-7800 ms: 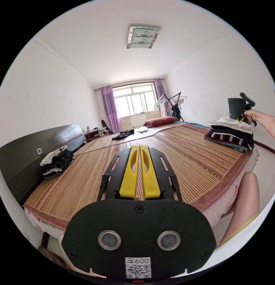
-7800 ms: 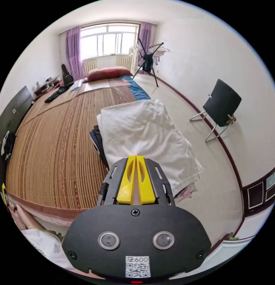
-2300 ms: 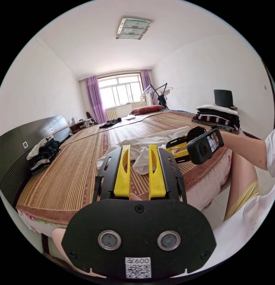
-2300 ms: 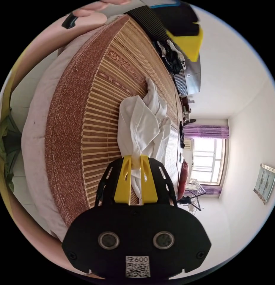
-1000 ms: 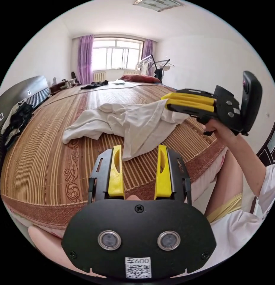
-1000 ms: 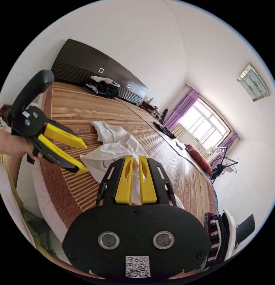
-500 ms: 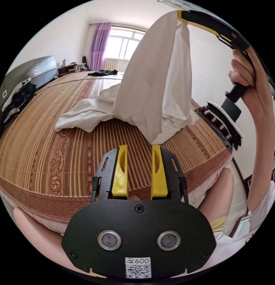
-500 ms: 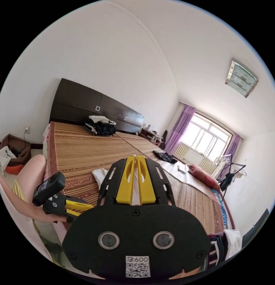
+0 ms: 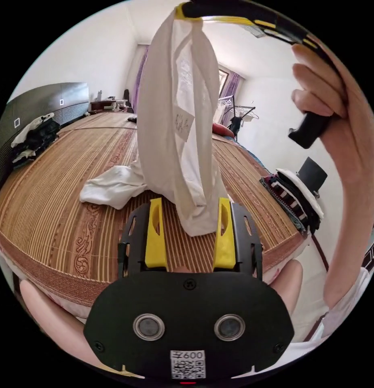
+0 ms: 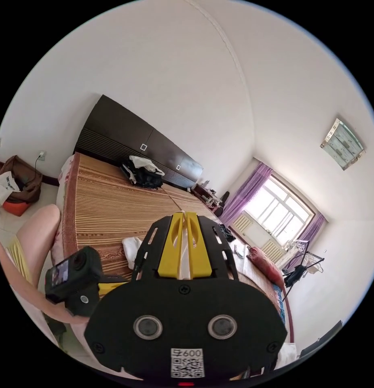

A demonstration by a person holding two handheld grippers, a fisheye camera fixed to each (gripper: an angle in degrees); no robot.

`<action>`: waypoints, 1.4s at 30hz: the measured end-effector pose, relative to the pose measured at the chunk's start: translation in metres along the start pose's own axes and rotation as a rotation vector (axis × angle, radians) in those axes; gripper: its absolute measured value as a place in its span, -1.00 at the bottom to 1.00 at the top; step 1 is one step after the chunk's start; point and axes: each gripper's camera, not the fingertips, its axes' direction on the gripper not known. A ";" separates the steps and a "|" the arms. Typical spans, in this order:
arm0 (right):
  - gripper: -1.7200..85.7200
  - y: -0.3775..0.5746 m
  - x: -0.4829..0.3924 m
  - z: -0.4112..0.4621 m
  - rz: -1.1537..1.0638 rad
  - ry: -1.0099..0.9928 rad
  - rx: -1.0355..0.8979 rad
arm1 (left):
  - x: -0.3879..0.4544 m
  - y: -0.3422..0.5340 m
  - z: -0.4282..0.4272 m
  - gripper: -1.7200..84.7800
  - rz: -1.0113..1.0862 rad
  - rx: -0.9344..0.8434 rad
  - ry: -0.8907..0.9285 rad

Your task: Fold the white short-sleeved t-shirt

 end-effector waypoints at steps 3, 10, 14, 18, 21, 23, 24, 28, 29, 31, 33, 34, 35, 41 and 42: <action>-0.98 0.000 0.016 -0.005 0.050 0.032 -0.006 | -0.015 0.014 -0.007 -0.69 -0.005 0.034 -0.120; -0.98 0.027 0.059 -0.017 0.253 0.150 0.000 | -0.064 0.028 -0.082 -0.93 0.034 0.175 -0.076; -0.98 0.034 0.057 -0.031 0.265 0.197 0.023 | -0.070 0.022 -0.142 -0.95 0.094 0.276 -0.149; -0.98 0.033 0.025 -0.039 0.165 0.378 -0.039 | -0.058 0.022 -0.217 -0.95 0.174 0.491 -0.164; -0.98 0.038 -0.017 -0.035 -0.031 0.555 -0.101 | -0.039 0.031 -0.251 -0.95 0.234 0.562 -0.252; -0.98 0.042 -0.040 -0.029 -0.108 0.558 -0.170 | -0.032 0.038 -0.262 -0.95 0.267 0.578 -0.264; -0.98 0.044 -0.044 -0.027 -0.118 0.556 -0.184 | -0.029 0.041 -0.265 -0.95 0.281 0.563 -0.264; -0.98 0.057 -0.065 -0.008 -0.217 0.565 -0.355 | -0.023 0.055 -0.266 -0.96 0.319 0.530 -0.245; -0.98 0.063 -0.072 -0.003 -0.272 0.608 -0.381 | -0.020 0.061 -0.266 -0.96 0.325 0.523 -0.266; -0.98 0.068 -0.080 -0.003 -0.319 0.649 -0.388 | -0.012 0.071 -0.263 -0.96 0.365 0.510 -0.290; -0.98 0.070 -0.082 -0.005 -0.335 0.663 -0.409 | -0.007 0.077 -0.260 -0.96 0.373 0.510 -0.289; -0.98 0.072 -0.079 -0.007 -0.313 0.646 -0.422 | -0.005 0.079 -0.260 -0.96 0.373 0.510 -0.281; -0.98 0.075 -0.074 -0.009 -0.258 0.604 -0.435 | -0.004 0.082 -0.259 -0.96 0.361 0.513 -0.249; -0.96 0.124 -0.040 -0.006 0.242 0.136 -0.451 | 0.004 0.100 -0.239 -0.95 0.337 0.456 -0.253; -0.95 0.132 -0.040 -0.002 0.276 0.084 -0.472 | 0.002 0.107 -0.231 -0.95 0.319 0.431 -0.296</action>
